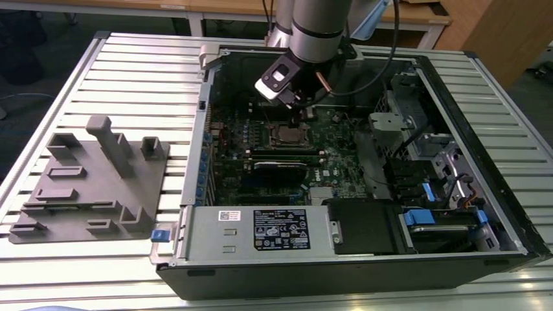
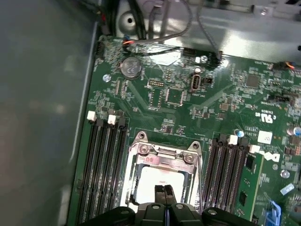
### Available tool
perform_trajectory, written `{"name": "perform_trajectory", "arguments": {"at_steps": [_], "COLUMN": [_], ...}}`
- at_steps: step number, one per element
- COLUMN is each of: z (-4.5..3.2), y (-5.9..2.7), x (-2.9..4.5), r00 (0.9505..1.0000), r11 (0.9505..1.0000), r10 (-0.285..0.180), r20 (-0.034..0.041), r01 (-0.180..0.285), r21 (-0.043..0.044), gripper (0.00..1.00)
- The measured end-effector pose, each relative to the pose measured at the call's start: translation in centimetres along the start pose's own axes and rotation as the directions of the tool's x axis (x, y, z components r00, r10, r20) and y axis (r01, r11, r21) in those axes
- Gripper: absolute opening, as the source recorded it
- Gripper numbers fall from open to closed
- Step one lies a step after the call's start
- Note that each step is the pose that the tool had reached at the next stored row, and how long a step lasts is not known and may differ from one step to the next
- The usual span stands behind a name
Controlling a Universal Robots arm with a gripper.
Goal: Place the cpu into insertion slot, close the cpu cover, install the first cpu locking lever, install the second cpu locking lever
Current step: 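Close the cpu cover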
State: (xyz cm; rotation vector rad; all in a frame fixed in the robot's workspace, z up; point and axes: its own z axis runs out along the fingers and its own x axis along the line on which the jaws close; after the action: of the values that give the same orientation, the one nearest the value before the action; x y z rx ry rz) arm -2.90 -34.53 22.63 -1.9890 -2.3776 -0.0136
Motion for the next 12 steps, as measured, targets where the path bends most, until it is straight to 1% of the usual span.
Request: {"name": "perform_trajectory", "arguments": {"at_steps": [3,5,7,10,11,12], "z": [0.0,0.0,0.01,0.01,0.01,0.01], "y": [0.0,0.0,0.0,0.0,0.0,0.0], "x": [0.0,0.0,0.0,0.0,0.0,0.0], "r00": [0.9989,0.9969,0.994,0.9878,0.9858,0.9852], "r11": [0.9989,0.9969,0.994,0.9878,0.9858,0.9852], "r10": [-0.047,-0.078,-0.109,-0.156,-0.168,-0.171], "r20": [0.0009,0.0015,0.002,0.0027,0.0028,0.0029], "r01": [0.047,0.078,0.109,0.156,0.168,0.171], "r21": [0.0018,0.0031,0.0042,0.0061,0.0066,0.0068], "gripper": [0.11,0.11,0.11,0.11,0.11,0.11]}}
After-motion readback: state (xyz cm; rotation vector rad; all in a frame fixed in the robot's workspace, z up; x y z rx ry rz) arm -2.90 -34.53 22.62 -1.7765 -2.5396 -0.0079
